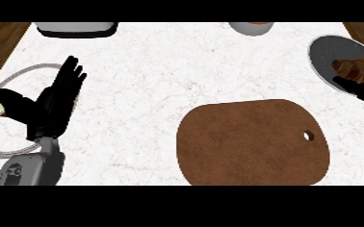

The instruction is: Pick the croissant from the cutting board and place it in the pan

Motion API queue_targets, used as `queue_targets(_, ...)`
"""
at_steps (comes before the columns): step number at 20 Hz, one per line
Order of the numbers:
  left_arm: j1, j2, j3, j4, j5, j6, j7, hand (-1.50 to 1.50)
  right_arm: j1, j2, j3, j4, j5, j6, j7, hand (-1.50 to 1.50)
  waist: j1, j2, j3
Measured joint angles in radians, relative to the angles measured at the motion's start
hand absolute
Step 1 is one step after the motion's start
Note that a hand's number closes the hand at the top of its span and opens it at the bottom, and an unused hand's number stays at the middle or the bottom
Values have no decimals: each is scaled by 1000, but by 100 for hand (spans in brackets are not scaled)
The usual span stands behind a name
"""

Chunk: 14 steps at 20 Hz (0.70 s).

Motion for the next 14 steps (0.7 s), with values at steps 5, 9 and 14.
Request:
queue_targets(5, -11, 2, -8, -34, -7, 4, 35, 0, -76, -77, -85, 271, -17, -122, -96, 150, 8, 2, 1)
queue_targets(9, -9, -8, -19, -43, -24, 14, 36, 0, -143, -148, -135, 506, -30, -222, -193, 150, 13, 4, 1)
queue_targets(14, -22, -17, -12, -9, -13, -1, 7, 0, -216, -220, -167, 815, -29, -357, -340, 150, 22, 10, 2)
